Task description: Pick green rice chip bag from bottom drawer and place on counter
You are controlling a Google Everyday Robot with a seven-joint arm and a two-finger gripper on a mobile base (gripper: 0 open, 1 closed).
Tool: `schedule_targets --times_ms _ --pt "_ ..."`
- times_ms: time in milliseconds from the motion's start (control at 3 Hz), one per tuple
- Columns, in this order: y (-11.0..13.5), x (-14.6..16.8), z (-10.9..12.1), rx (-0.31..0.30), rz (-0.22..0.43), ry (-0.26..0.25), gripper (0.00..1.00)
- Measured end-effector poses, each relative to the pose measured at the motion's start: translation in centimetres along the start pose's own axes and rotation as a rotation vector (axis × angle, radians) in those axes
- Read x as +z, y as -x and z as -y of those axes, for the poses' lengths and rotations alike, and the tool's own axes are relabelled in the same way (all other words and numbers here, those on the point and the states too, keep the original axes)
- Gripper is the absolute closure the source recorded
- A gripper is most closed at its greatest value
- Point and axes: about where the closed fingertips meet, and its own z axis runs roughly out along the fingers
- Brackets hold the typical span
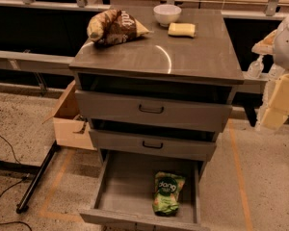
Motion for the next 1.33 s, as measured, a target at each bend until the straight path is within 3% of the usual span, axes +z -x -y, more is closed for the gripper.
schedule_targets --times_ms 333,667,1000,1333 --pt "0.0 0.0 0.0 0.000 0.000 0.000 0.00" --pt "-0.1 0.2 -0.3 0.007 0.046 -0.010 0.00" --pt "0.0 2.4 -0.9 -0.015 0.103 -0.006 0.00" --pt "0.3 6.5 -1.2 -0.027 0.131 -0.007 0.00"
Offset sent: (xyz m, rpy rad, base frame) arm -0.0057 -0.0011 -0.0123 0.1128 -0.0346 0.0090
